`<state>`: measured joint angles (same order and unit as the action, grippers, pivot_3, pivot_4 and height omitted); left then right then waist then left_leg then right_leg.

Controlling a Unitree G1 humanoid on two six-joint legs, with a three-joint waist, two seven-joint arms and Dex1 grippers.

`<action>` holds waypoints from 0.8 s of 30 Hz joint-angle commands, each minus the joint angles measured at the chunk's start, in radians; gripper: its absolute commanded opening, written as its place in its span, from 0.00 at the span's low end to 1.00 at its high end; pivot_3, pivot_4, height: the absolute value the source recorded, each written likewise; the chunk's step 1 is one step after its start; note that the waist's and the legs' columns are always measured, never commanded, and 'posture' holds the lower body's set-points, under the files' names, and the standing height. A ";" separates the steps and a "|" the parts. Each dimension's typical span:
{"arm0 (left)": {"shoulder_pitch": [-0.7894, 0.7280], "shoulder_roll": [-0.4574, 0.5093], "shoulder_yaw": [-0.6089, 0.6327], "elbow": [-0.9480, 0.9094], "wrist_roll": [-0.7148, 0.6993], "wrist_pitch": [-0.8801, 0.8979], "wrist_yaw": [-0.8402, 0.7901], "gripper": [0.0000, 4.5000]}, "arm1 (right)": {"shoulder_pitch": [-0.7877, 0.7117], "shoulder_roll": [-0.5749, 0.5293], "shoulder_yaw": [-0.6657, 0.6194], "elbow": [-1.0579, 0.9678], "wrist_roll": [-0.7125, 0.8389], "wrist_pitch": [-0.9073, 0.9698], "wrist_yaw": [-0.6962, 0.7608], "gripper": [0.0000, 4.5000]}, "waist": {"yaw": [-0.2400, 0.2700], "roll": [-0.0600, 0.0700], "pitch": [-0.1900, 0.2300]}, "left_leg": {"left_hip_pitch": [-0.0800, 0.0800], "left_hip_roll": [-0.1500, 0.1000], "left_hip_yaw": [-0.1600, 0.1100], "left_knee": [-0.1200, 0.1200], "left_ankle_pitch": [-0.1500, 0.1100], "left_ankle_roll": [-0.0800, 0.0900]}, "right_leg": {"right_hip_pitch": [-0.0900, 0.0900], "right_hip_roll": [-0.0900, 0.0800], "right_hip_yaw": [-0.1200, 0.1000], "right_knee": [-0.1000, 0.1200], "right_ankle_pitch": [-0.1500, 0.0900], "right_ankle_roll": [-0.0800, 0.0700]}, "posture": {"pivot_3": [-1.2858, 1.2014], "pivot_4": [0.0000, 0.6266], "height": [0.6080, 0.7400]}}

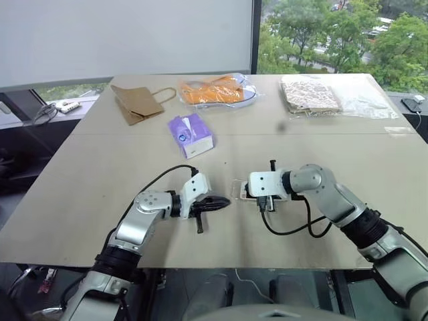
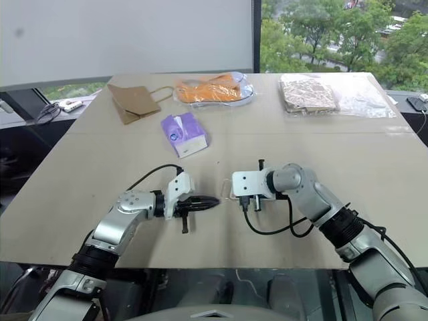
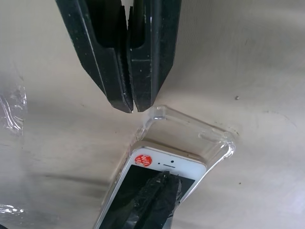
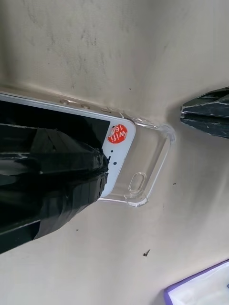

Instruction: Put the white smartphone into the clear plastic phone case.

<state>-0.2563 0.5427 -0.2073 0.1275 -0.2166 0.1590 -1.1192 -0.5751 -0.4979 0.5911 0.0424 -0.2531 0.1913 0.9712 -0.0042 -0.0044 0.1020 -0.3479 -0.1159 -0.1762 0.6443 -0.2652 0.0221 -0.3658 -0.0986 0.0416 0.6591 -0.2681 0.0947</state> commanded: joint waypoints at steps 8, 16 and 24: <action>-0.018 -0.001 0.012 0.025 0.001 -0.033 -0.006 0.02 | 0.126 -0.013 0.160 0.277 -0.131 0.014 0.073 0.00 | 0.000 -0.002 -0.006 | 0.006 0.002 0.000 -0.004 -0.002 -0.004 | 0.005 0.001 0.001 -0.001 -0.005 -0.002 | 0.52 0.24 1.00; 0.021 0.010 0.011 -0.098 -0.011 0.040 0.025 0.02 | 0.148 0.028 0.184 0.409 -0.180 -0.059 0.047 0.00 | -0.004 -0.006 -0.013 | 0.020 0.003 0.001 -0.011 -0.003 -0.005 | 0.016 0.000 0.003 -0.002 -0.009 -0.004 | 0.52 0.24 1.00; 0.071 0.022 0.012 -0.319 -0.032 0.207 0.090 0.02 | 0.132 0.097 0.188 0.683 -0.227 -0.184 -0.026 0.00 | -0.011 -0.004 -0.022 | 0.031 0.009 0.003 -0.018 -0.007 -0.008 | 0.030 -0.005 0.003 -0.003 -0.016 -0.006 | 0.52 0.24 1.00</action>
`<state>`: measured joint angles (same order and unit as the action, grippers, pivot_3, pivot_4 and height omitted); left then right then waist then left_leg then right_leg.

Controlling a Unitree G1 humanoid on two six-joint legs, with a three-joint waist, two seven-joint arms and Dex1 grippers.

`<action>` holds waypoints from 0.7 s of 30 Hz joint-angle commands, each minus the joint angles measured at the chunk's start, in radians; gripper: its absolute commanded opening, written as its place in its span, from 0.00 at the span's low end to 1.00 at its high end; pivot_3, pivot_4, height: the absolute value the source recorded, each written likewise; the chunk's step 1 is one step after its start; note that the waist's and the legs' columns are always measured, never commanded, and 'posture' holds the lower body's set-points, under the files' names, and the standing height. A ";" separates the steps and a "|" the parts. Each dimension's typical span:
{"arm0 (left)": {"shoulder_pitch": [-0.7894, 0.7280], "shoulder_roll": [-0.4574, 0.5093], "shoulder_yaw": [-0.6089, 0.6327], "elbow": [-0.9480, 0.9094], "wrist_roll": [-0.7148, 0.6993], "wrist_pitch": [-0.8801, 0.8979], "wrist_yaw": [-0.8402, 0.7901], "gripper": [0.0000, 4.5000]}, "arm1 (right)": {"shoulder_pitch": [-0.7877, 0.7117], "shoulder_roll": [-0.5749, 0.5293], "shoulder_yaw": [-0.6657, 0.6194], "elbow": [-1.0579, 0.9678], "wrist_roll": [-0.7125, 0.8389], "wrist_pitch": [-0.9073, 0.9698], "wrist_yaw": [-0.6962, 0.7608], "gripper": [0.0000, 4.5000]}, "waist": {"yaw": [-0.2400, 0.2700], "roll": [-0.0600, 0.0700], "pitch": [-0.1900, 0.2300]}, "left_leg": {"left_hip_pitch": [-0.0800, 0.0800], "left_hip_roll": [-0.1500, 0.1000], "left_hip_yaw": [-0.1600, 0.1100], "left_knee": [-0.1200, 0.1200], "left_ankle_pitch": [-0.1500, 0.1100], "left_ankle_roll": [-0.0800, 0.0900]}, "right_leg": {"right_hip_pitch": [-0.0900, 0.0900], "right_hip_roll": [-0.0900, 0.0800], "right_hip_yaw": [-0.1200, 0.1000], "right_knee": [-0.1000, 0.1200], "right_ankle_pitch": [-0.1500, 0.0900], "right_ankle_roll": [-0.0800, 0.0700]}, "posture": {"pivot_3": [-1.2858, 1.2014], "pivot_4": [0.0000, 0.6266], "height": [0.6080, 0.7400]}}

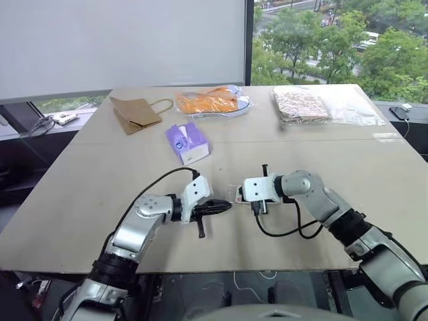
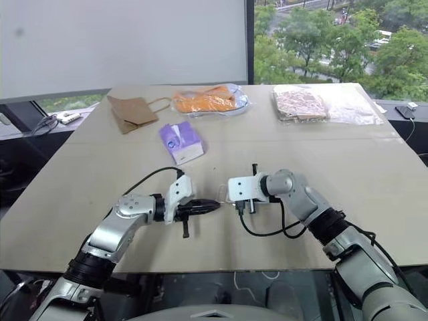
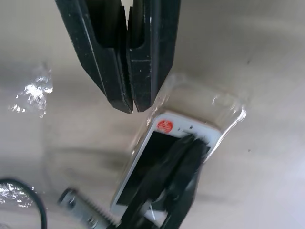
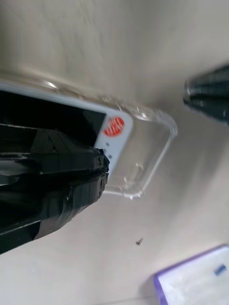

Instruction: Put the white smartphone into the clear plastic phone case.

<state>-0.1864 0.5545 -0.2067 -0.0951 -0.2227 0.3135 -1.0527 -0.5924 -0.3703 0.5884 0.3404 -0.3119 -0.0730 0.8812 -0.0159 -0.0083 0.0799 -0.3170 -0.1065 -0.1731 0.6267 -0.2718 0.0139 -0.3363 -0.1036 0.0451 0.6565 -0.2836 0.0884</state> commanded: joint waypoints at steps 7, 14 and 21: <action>-0.054 0.062 0.092 -0.058 -0.096 0.159 0.009 0.02 | 0.152 -0.031 0.136 0.309 -0.108 0.086 0.095 0.00 | 0.001 0.001 -0.001 | 0.008 0.005 0.001 -0.002 -0.001 -0.002 | 0.008 0.000 -0.005 -0.001 -0.008 -0.009 | 0.52 0.24 1.00; -0.112 0.089 0.138 0.116 -0.138 0.097 -0.082 0.17 | 0.189 0.002 -0.157 -0.081 0.257 0.209 0.115 0.00 | 0.013 0.000 0.014 | 0.004 0.004 -0.003 -0.014 -0.002 -0.002 | 0.003 0.001 -0.005 -0.013 -0.008 -0.009 | 0.52 0.24 1.00; -0.114 0.063 0.085 0.146 -0.107 0.038 -0.106 0.68 | 0.195 -0.001 -0.305 -0.353 0.458 0.407 0.101 0.00 | -0.010 0.004 0.032 | -0.058 0.004 -0.022 0.006 -0.003 -0.014 | -0.061 0.010 -0.018 -0.007 0.002 -0.013 | 0.52 0.24 1.00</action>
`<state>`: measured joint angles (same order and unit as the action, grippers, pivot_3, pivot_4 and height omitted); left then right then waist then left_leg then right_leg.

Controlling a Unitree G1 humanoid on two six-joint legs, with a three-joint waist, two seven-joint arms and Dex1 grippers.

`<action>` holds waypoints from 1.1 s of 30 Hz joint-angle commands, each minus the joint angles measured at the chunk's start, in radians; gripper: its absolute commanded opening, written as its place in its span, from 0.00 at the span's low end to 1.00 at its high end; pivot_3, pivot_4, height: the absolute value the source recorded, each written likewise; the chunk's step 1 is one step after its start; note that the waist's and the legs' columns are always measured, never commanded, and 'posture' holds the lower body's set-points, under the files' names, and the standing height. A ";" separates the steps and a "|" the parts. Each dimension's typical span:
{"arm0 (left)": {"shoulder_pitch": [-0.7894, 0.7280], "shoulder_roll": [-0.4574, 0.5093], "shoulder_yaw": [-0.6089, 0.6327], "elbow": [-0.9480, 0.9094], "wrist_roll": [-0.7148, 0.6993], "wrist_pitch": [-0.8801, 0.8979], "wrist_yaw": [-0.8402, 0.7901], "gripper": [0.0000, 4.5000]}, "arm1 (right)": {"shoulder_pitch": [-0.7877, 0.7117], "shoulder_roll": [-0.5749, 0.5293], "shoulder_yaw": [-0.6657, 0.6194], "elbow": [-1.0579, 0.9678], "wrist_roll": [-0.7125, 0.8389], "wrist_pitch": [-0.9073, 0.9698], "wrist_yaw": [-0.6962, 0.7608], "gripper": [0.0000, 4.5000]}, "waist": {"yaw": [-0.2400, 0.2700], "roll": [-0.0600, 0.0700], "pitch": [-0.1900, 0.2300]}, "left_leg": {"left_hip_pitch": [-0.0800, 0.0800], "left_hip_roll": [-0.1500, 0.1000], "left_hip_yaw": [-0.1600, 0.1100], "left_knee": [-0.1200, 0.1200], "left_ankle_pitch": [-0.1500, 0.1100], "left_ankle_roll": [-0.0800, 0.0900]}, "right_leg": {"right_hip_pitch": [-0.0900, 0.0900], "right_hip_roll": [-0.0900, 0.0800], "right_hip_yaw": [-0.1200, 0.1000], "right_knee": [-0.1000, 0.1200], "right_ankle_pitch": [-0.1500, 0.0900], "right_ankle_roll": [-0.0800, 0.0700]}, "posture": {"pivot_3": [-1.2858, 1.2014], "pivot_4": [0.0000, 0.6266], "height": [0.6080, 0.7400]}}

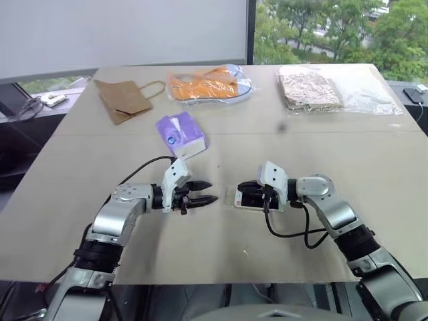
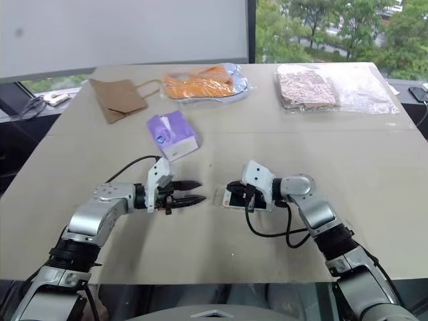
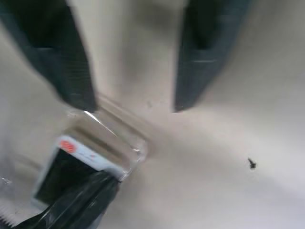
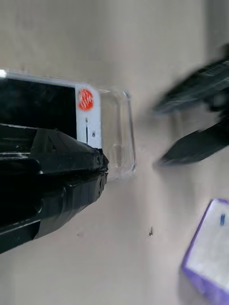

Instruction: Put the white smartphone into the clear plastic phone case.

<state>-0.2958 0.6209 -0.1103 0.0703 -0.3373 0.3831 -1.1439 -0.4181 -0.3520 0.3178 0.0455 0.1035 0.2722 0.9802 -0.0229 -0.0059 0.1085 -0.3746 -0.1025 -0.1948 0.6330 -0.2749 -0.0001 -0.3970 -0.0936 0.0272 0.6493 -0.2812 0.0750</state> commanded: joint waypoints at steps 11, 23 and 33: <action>-0.004 0.000 -0.037 -0.018 0.022 -0.081 -0.042 0.30 | 0.056 -0.120 -0.010 -0.274 0.096 0.139 0.041 0.00 | 0.005 0.006 0.034 | -0.009 -0.008 -0.005 -0.001 -0.002 0.005 | -0.006 -0.007 -0.006 -0.002 0.000 0.001 | 0.52 0.24 1.00; 0.025 -0.012 -0.014 -0.026 -0.004 -0.124 -0.054 0.01 | 0.018 -0.220 0.064 -0.276 0.078 0.058 0.160 0.00 | 0.006 0.004 0.037 | -0.009 -0.008 -0.004 0.002 -0.002 0.005 | -0.007 -0.007 -0.006 0.003 0.000 0.001 | 0.52 0.24 1.00; 0.023 -0.021 0.015 -0.116 -0.096 -0.048 -0.056 0.01 | -0.001 -0.308 0.016 -0.477 0.159 0.250 0.167 0.00 | 0.009 0.001 0.039 | -0.012 -0.009 -0.004 0.007 -0.002 0.005 | -0.010 -0.007 -0.006 0.008 0.000 0.001 | 0.52 0.24 1.00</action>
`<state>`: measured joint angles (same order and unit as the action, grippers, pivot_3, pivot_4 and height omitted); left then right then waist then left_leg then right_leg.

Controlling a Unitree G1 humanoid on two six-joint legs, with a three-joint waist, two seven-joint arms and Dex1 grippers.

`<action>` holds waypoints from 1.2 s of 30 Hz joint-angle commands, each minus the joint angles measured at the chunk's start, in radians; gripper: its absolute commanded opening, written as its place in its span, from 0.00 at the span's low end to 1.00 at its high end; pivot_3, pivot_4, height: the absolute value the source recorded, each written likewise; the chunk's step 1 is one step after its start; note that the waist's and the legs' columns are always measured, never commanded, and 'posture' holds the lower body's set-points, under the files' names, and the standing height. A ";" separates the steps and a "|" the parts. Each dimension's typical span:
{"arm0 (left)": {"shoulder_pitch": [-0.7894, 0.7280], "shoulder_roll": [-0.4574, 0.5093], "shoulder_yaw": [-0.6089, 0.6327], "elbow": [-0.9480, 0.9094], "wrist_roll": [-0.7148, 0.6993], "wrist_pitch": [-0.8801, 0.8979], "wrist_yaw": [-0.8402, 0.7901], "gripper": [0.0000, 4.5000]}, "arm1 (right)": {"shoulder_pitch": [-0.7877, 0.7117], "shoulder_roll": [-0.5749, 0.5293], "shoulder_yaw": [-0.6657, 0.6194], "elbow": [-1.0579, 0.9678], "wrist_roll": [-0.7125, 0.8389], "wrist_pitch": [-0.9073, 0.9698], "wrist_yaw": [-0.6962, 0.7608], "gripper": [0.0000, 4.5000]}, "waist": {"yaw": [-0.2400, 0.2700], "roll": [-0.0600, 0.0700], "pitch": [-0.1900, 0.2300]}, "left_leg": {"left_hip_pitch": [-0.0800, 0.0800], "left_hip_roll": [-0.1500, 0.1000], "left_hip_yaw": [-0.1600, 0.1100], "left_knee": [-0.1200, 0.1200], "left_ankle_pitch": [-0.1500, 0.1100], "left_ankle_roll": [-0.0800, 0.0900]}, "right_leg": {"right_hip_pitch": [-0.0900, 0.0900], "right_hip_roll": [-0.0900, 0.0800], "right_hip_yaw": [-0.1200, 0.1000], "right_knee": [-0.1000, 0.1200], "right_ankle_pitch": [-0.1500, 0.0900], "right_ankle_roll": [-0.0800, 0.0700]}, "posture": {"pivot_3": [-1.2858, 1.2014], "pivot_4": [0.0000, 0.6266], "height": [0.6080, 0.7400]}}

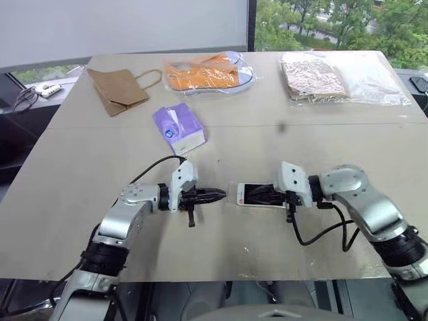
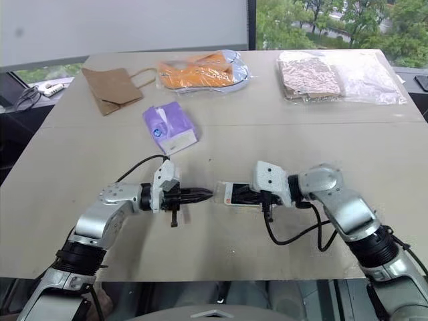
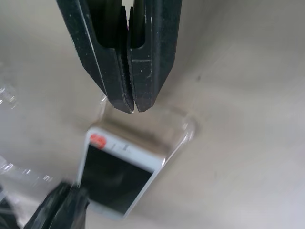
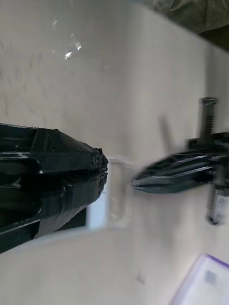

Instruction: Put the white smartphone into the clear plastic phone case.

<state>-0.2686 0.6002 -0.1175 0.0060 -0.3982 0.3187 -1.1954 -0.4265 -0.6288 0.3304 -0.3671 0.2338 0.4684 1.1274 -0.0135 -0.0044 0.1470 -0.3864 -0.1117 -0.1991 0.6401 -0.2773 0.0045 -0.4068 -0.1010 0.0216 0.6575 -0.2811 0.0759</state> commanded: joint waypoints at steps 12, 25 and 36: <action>-0.042 0.005 -0.108 -0.031 0.107 -0.018 0.000 0.01 | -0.014 -0.023 0.095 0.053 -0.085 0.041 -0.043 0.00 | -0.002 -0.001 0.001 | 0.000 -0.001 0.002 0.005 0.000 0.000 | 0.000 0.000 0.001 0.005 0.000 0.000 | 0.52 0.24 1.00; -0.072 -0.005 -0.127 -0.047 0.124 -0.014 0.003 0.01 | -0.027 0.003 0.073 0.043 -0.010 0.099 0.020 0.00 | 0.000 -0.002 0.001 | 0.000 -0.002 0.000 0.009 0.000 0.000 | 0.001 0.000 0.000 0.006 0.000 0.000 | 0.52 0.24 1.00; -0.063 0.017 0.037 -0.109 -0.035 0.136 0.043 0.01 | -0.192 0.139 -0.059 0.158 0.053 0.159 -0.167 0.00 | -0.006 -0.001 0.001 | 0.000 -0.002 0.000 0.011 0.000 0.000 | 0.001 0.000 0.000 0.009 0.000 0.000 | 0.52 0.24 1.00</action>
<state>-0.3380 0.6064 -0.1138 -0.0634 -0.3998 0.4412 -1.1573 -0.5999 -0.4909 0.2745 -0.2547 0.3416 0.6632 1.0155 -0.0197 -0.0059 0.1478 -0.3860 -0.1135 -0.1987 0.6512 -0.2772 0.0044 -0.4056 -0.1013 0.0221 0.6669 -0.2808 0.0762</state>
